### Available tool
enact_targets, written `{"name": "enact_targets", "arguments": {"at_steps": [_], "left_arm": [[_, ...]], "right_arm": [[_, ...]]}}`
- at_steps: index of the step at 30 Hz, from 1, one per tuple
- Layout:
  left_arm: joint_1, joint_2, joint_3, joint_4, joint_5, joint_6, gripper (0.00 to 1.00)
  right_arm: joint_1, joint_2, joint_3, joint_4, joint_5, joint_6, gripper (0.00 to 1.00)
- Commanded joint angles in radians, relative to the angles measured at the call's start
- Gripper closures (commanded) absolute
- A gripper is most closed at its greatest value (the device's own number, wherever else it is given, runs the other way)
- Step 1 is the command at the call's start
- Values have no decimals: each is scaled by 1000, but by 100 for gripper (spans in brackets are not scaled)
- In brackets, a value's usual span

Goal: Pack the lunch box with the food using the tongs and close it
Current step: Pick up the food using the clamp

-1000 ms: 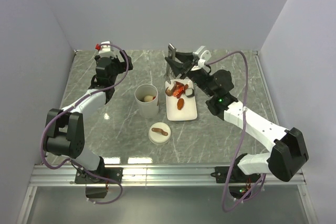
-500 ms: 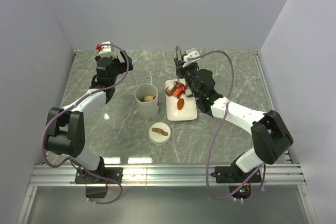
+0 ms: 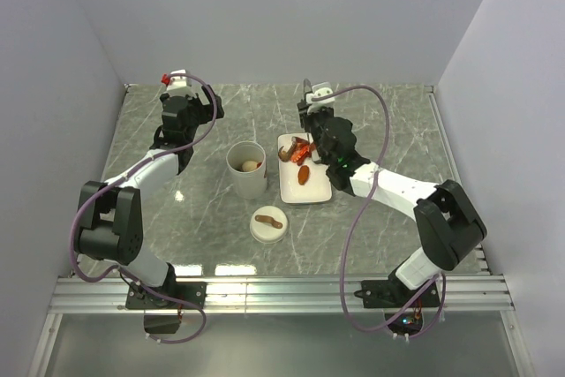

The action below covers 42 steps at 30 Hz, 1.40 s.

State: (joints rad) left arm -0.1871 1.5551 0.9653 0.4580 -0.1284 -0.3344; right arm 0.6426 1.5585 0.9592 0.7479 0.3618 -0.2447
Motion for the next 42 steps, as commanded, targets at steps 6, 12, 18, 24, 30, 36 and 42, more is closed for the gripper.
{"name": "enact_targets", "arguments": {"at_steps": [6, 12, 18, 24, 30, 36, 42], "left_arm": [[-2, -1, 38, 22, 7, 8, 1], [-2, 0, 39, 22, 9, 8, 1], [-2, -3, 36, 24, 7, 6, 1], [-2, -1, 38, 22, 9, 6, 1], [-2, -4, 35, 24, 7, 6, 1], [-2, -6, 36, 24, 9, 6, 1], [-2, -4, 36, 24, 9, 6, 1]], "right_arm": [[6, 44, -5, 60, 45, -13, 53], [11, 66, 3, 56, 57, -8, 53], [31, 101, 15, 47, 94, -24, 52], [37, 130, 27, 31, 95, -13, 52], [54, 160, 47, 24, 172, -59, 52], [78, 161, 53, 30, 232, -97, 64], [94, 117, 56, 33, 241, -139, 70]]}}
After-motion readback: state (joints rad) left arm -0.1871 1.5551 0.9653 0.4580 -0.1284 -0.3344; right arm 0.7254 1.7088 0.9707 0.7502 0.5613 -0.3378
